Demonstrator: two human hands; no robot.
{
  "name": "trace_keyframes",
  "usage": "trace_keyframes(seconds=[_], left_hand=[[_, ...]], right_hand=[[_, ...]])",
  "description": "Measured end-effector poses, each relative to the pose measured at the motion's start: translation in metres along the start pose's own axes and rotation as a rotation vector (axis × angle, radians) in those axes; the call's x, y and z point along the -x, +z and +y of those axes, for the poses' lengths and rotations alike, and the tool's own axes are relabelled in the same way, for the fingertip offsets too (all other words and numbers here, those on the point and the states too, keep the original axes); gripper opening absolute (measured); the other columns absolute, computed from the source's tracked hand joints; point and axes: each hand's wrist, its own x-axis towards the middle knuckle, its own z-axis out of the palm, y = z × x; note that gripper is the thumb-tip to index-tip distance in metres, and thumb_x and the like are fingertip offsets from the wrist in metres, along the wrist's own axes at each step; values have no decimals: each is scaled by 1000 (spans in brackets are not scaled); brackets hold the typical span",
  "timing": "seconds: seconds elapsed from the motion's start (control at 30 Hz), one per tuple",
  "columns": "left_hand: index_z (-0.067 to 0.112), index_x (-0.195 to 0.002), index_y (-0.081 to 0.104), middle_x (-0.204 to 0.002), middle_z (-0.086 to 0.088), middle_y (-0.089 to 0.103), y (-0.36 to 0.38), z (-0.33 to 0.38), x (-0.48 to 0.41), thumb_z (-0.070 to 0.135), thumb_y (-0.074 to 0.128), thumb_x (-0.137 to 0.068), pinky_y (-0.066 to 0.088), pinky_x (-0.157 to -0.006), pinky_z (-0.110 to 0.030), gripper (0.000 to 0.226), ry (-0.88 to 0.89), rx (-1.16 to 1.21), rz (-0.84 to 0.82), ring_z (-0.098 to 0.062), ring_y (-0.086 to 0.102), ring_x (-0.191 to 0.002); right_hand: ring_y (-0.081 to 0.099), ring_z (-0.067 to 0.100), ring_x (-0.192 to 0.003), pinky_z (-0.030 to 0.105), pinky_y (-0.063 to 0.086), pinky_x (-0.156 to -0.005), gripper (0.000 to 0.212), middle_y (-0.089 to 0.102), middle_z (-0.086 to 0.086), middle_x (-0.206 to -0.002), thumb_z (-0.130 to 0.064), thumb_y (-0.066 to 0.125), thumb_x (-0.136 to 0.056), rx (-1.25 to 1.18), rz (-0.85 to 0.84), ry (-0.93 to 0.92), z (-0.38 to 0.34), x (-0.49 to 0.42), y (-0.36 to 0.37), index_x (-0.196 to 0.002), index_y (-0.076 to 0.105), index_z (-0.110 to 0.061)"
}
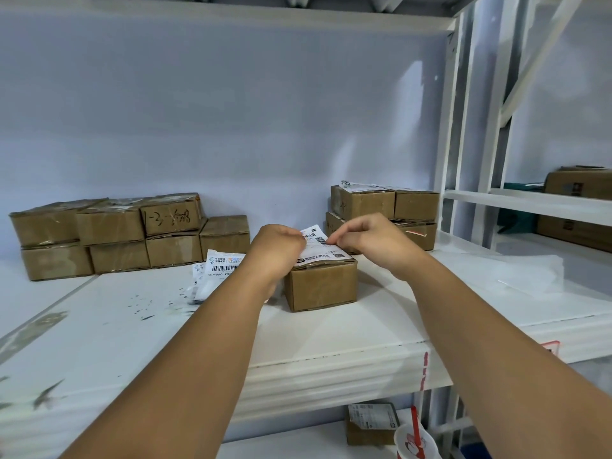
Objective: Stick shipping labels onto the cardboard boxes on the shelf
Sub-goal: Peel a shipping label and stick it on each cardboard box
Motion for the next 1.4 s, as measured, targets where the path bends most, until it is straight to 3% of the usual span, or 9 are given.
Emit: trace_keyframes(seconds=[0.13, 0.27, 0.37, 0.47, 0.6, 0.77, 0.93, 1.23, 1.4], left_hand=[[15, -117, 61, -111, -3, 63, 0, -3, 1, 17, 65, -86, 41, -65, -14, 31, 1, -17, -85, -10, 57, -87], [22, -126, 54, -113, 3, 57, 0, -2, 3, 30, 70, -83, 40, -68, -13, 47, 19, -84, -178, -8, 56, -93], [26, -126, 52, -116, 3, 58, 0, -1, 5, 33, 73, -79, 43, -77, -17, 52, 16, -84, -231, -8, 57, -95], [29, -120, 55, -118, 0, 61, 1, -3, 5, 41, 81, -61, 46, -91, -27, 66, 7, -63, -254, -15, 60, -104], [24, -127, 53, -116, -1, 61, 0, -2, 5, 29, 80, -72, 46, -95, -29, 62, 0, -35, -261, -17, 60, -106], [21, -128, 51, -113, 2, 62, 0, 1, 7, 24, 78, -74, 45, -86, -20, 60, 16, -9, -316, -11, 59, -104], [19, -121, 58, -114, 0, 64, 1, 0, 7, 31, 70, -82, 45, -96, -27, 43, 27, -28, -256, -13, 60, -104], [20, -117, 60, -105, 6, 64, 3, 3, 9, 30, 62, -88, 44, -82, -21, 31, 45, -149, -196, -9, 59, -92], [19, -122, 57, -115, 1, 62, 3, 4, 8, 32, 61, -88, 44, -94, -29, 37, -8, -185, -172, -14, 58, -103]], right_hand=[[52, 16, -77, 29, 41, -78, 20, 65, 5, -79, -8, 61, -84, -10, -4, 23, 6, -3, 2, -78, 75, -22], [59, 12, -83, 26, 44, -85, 18, 68, -7, -80, -7, 61, -86, -78, -3, 51, 7, -5, 2, -83, 75, -19], [62, 15, -93, 30, 45, -93, 20, 70, -8, -88, -8, 62, -86, -103, 3, 59, 8, -6, 2, -81, 74, -22], [61, 15, -93, 30, 44, -93, 21, 70, -7, -89, -6, 61, -86, -114, 3, 66, 9, -7, 3, -83, 74, -21], [63, 14, -96, 27, 45, -94, 18, 70, -7, -96, -8, 60, -88, -125, 2, 69, 10, -7, 5, -89, 73, -21], [64, 12, -94, 24, 47, -92, 16, 71, 0, -101, -12, 59, -91, -192, -25, 54, 8, -6, 7, -100, 70, -19], [62, 7, -79, 17, 48, -76, 16, 69, -2, -86, -5, 58, -90, -230, -29, 81, 7, -6, 6, -99, 70, -12], [63, 10, -86, 20, 48, -84, 17, 69, -1, -93, -2, 59, -88, -257, -38, 115, 9, -6, 6, -98, 71, -9], [63, 14, -88, 24, 49, -85, 18, 69, 2, -99, -5, 57, -90, -240, -16, 142, 8, -5, 6, -100, 71, -11]])
